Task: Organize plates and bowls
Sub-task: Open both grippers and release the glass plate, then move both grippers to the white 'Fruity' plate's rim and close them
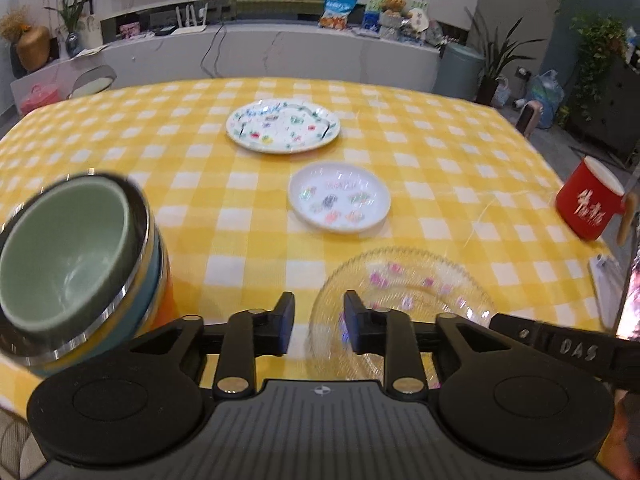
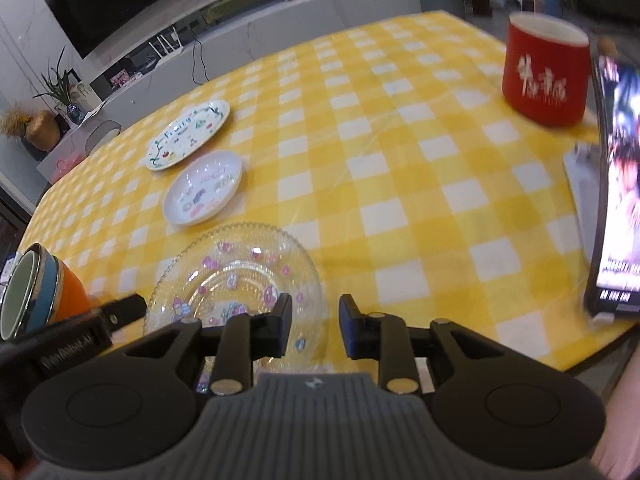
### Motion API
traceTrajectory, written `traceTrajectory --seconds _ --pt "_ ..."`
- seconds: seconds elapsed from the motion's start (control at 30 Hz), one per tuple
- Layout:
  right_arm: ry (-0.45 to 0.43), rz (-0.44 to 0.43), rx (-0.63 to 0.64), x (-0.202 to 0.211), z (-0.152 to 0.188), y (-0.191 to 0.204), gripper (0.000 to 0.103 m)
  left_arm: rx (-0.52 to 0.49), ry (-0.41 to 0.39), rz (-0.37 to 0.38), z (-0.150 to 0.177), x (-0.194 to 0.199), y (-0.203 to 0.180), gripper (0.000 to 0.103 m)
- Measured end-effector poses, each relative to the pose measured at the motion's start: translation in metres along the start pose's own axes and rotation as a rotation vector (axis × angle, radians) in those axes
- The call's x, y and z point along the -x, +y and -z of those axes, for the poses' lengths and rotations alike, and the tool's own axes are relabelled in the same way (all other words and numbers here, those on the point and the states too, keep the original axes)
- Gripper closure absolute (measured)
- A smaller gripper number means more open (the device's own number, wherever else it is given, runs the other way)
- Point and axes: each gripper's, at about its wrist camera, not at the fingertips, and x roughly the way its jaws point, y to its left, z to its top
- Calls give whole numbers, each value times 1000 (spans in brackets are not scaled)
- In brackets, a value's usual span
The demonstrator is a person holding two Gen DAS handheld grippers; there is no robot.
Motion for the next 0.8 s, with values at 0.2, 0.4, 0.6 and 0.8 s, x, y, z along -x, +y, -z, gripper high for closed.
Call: traceTrajectory --seconds 0.2,0.4,0.6,0.8 --pt "-24 -14 28 -4 -10 9 63 -31 -46 -8 -23 8 1 68" --pt "-62 -27 61 -10 -25 24 50 -58 -36 13 -48 12 8 68" --pt "-96 -14 96 -18 -45 43 38 -117 27 53 -86 4 21 67" --pt "-87 -59 62 -33 -69 57 39 -181 58 85 -128 -12 44 58"
